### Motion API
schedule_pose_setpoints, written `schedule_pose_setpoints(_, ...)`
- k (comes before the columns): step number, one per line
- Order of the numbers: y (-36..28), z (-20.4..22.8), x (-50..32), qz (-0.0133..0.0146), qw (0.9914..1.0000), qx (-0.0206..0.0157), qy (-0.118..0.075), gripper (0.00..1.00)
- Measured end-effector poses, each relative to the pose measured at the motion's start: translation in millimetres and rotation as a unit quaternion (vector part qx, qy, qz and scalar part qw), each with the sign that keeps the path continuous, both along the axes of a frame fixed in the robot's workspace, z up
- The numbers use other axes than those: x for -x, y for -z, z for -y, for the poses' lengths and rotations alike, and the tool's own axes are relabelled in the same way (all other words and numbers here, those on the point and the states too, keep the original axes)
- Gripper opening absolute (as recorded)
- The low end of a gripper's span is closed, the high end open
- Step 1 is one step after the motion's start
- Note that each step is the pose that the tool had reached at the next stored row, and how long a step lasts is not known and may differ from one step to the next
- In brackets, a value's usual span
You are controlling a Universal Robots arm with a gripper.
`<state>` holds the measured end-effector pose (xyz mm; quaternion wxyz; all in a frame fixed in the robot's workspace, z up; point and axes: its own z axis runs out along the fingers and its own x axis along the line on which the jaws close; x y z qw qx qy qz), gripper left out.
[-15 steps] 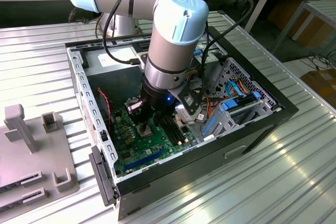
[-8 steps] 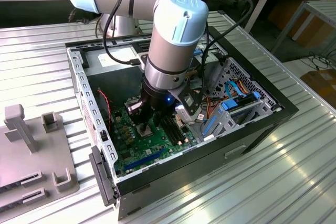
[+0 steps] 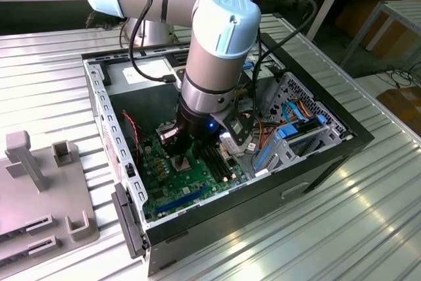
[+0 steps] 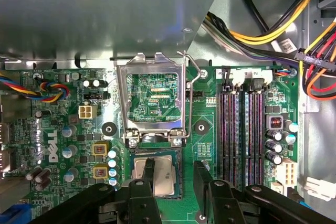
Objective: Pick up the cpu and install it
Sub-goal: 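Place the cpu into insertion slot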
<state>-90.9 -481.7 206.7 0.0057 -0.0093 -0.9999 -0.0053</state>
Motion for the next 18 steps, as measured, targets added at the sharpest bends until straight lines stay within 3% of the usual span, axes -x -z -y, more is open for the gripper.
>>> schedule_pose_setpoints(12,0.3,2.7,-0.4,0.0000,1.00000,0.0001,0.001,0.43)
schedule_pose_setpoints(18,0.3,-0.9,-0.8,0.0000,1.00000,0.0000,0.000,0.43)
